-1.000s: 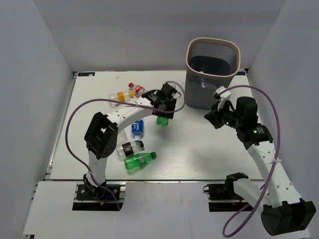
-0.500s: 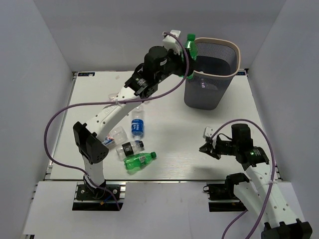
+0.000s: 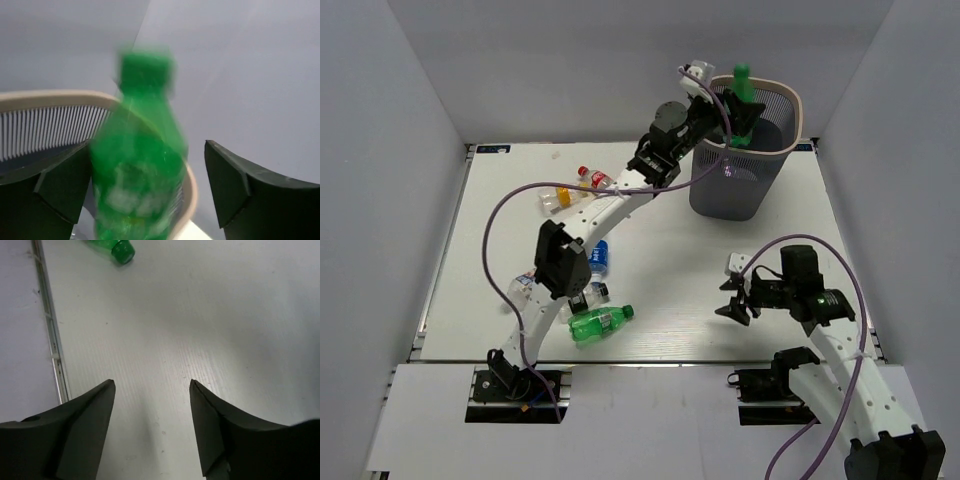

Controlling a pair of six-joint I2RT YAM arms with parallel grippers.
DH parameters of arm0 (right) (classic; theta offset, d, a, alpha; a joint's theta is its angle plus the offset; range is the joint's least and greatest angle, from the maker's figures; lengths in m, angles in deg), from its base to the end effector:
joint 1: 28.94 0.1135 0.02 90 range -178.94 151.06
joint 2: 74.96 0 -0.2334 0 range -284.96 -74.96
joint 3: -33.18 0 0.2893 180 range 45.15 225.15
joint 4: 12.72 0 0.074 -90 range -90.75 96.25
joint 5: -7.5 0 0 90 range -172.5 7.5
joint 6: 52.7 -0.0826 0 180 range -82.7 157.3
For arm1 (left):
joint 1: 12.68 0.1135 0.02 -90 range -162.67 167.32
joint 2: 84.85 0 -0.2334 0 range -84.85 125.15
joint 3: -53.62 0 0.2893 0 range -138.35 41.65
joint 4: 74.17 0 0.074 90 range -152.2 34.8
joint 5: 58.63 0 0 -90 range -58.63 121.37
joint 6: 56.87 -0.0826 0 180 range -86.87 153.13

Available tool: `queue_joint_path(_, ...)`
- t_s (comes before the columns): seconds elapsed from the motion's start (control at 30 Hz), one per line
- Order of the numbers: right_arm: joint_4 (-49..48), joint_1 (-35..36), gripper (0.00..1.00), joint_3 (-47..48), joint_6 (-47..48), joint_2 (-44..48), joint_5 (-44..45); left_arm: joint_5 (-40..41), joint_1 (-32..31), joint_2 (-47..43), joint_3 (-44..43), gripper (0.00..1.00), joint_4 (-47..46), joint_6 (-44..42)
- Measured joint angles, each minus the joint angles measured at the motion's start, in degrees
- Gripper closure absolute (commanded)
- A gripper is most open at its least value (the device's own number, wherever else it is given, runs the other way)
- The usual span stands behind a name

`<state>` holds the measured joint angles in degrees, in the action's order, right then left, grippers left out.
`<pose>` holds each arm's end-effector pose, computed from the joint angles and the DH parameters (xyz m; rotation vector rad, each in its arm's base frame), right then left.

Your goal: Put the plastic bottles in the bin

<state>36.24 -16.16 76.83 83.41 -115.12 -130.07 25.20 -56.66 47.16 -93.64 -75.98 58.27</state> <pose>0.2024 0.1084 0.1892 -1.3650 1.6457 0.6414 0.4289 -0.4262 0.4088 0.3186 1.3177 -1.0977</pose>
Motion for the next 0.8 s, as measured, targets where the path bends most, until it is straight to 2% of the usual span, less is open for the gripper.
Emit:
queue_joint_path(0.1, -2.40, -0.02, 0.23, -0.04, -0.96, 1.25, -0.26, 1.22, 0.00, 4.79, -2.78, 0.00, -0.26, 0.96)
queue_joint_path(0.23, -5.49, 0.00, 0.13, -1.01, 2.47, 1.20, -4.70, 2.45, 0.39, 5.88, -2.82, 0.00, -0.02, 1.36)
queue_joint_path(0.3, -7.13, 0.20, 0.13, -2.19, 5.95, -0.26, -7.91, 2.62, 0.50, 4.70, -2.62, 0.00, 0.09, 0.85)
queue_joint_path(0.4, -9.51, 1.57, 0.15, -2.89, 10.29, -6.34, -12.22, 2.64, 0.70, -1.51, 2.19, 0.00, 1.11, -1.55)
queue_joint_path(0.6, -8.20, 8.35, 0.17, 4.98, 20.92, -25.11, -14.12, 5.84, 0.68, -32.74, 30.01, 0.00, 5.88, -9.57)
queue_joint_path(0.8, -12.50, 19.41, 0.17, 11.80, 24.46, -34.73, -12.50, 15.43, 0.52, -70.03, 52.61, 0.00, 21.46, -10.23)
